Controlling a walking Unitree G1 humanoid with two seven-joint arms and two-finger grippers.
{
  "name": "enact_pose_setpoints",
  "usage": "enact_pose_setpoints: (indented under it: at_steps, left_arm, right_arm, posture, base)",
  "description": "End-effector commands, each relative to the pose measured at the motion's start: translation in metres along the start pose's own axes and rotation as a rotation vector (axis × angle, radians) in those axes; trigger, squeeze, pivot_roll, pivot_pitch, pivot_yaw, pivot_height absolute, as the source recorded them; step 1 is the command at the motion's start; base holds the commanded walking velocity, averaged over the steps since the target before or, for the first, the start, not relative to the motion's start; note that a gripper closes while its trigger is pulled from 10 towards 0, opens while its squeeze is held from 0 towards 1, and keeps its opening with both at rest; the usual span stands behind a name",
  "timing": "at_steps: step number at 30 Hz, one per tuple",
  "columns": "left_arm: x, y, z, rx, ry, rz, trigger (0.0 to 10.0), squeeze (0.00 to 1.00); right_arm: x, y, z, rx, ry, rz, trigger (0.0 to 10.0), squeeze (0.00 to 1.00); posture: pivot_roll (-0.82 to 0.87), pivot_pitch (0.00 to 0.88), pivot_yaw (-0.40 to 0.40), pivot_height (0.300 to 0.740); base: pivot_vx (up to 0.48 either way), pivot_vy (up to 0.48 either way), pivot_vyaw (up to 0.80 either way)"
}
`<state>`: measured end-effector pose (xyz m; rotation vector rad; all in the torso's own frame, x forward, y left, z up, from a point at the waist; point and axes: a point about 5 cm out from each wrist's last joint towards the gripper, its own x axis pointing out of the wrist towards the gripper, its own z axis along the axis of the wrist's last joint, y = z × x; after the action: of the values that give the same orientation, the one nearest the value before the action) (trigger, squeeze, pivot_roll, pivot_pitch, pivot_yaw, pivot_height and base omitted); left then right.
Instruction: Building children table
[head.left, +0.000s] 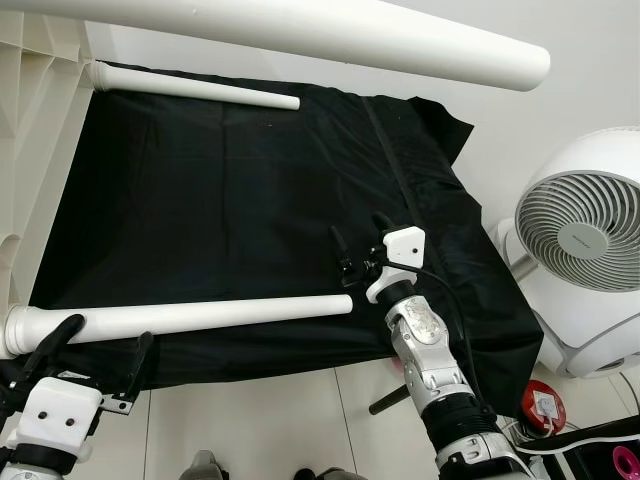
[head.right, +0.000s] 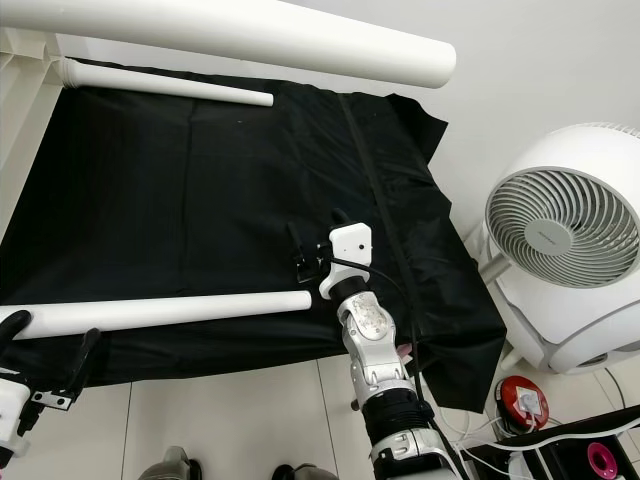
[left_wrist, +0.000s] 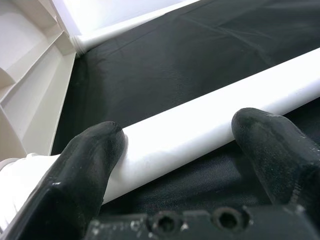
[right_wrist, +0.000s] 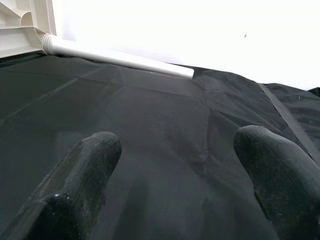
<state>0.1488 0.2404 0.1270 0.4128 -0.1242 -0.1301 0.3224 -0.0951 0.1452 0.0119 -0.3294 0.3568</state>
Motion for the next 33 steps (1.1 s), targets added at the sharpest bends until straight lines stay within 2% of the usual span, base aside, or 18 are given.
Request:
enact_pose_setpoints:
  at_steps: [1, 4, 7, 9, 11, 19, 22, 29, 33]
  left_arm:
    - [-0.008, -0.008, -0.012, -0.032, 0.076, -0.024, 10.0, 0.00]
    - [-0.004, -0.012, -0.019, 0.032, 0.091, -0.058, 10.0, 0.00]
    - [-0.001, -0.012, -0.021, 0.040, 0.089, -0.058, 10.0, 0.00]
    - [0.010, -0.010, -0.026, 0.065, 0.085, -0.062, 10.0, 0.00]
    - [0.010, -0.010, -0.026, 0.065, 0.085, -0.062, 10.0, 0.00]
    - [0.038, 0.001, -0.032, 0.143, 0.058, -0.098, 10.0, 0.00]
    - [0.050, 0.007, -0.031, 0.159, 0.036, -0.091, 10.0, 0.00]
    - [0.055, 0.008, -0.032, 0.176, 0.027, -0.086, 10.0, 0.00]
    - [0.069, 0.013, -0.033, 0.177, 0.014, -0.064, 10.0, 0.00]
  right_arm:
    - [-0.004, -0.006, -0.002, 0.003, 0.009, -0.030, 10.0, 0.00]
    - [-0.002, -0.005, -0.001, 0.006, 0.005, -0.032, 10.0, 0.00]
    - [-0.001, -0.005, -0.001, 0.006, 0.005, -0.032, 10.0, 0.00]
    - [-0.001, -0.005, 0.000, 0.005, 0.003, -0.037, 10.0, 0.00]
    - [-0.001, -0.005, 0.000, 0.005, 0.003, -0.037, 10.0, 0.00]
    - [-0.005, -0.009, 0.000, 0.002, 0.004, -0.059, 10.0, 0.00]
    - [-0.005, -0.010, 0.001, -0.003, 0.001, -0.067, 10.0, 0.00]
    - [-0.004, -0.010, 0.001, -0.003, -0.002, -0.070, 10.0, 0.00]
    - [-0.002, -0.010, 0.003, 0.000, -0.008, -0.067, 10.0, 0.00]
  posture:
    - [0.22, 0.144, -0.148, 0.740]
    - [0.22, 0.147, -0.148, 0.740]
    - [0.22, 0.148, -0.147, 0.740]
    - [0.21, 0.148, -0.141, 0.740]
    - [0.21, 0.148, -0.141, 0.740]
    - [0.20, 0.145, -0.130, 0.740]
    - [0.19, 0.141, -0.125, 0.740]
    - [0.19, 0.135, -0.126, 0.740]
    - [0.18, 0.127, -0.131, 0.740]
  base:
    - [0.000, 0.000, 0.00]
    - [0.000, 0.000, 0.00]
    - [0.000, 0.000, 0.00]
    - [0.000, 0.000, 0.00]
    - [0.000, 0.000, 0.00]
    - [0.000, 0.000, 0.00]
    - [0.000, 0.000, 0.00]
    - [0.000, 0.000, 0.00]
    - [0.000, 0.000, 0.00]
